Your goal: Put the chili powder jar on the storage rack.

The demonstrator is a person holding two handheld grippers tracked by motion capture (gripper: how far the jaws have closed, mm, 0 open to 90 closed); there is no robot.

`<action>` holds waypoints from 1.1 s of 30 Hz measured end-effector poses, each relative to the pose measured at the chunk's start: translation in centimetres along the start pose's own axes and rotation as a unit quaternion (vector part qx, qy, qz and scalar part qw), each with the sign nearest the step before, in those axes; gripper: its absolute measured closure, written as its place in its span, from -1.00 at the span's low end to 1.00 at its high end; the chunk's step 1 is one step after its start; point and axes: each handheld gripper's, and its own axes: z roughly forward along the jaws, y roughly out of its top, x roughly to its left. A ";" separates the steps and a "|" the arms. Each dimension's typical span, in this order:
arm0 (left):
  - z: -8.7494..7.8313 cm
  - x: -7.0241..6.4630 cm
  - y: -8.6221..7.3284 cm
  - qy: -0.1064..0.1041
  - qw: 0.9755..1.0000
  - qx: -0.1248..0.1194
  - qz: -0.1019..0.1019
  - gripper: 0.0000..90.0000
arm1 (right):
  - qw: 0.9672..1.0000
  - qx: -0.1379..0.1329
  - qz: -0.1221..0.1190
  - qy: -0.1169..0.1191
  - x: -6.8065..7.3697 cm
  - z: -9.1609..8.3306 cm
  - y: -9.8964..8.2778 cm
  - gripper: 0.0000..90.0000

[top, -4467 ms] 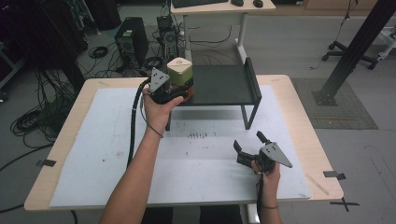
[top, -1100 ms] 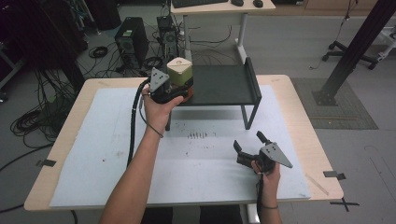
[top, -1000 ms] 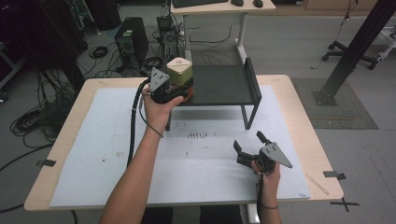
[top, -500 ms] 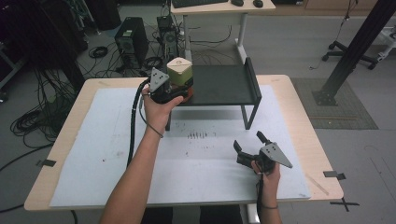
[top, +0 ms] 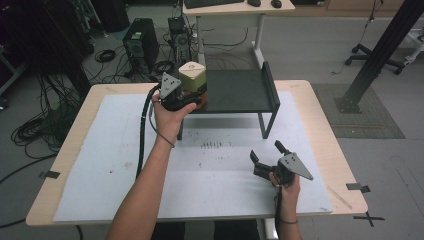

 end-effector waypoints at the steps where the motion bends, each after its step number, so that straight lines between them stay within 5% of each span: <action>1: 0.0 0.0 0.0 0.000 1.000 -0.001 0.001 -0.37 | 1.000 0.000 0.000 0.000 0.0 0.0 0.0 -0.95; 15: 0.0 0.0 0.1 0.009 1.000 0.000 -0.011 -0.99 | 1.000 0.000 0.000 0.000 0.0 0.0 0.0 -0.95; 33: -1.6 -0.3 0.6 0.003 1.000 0.003 0.004 -0.99 | 1.000 -0.002 0.001 0.000 0.0 0.0 0.0 -0.95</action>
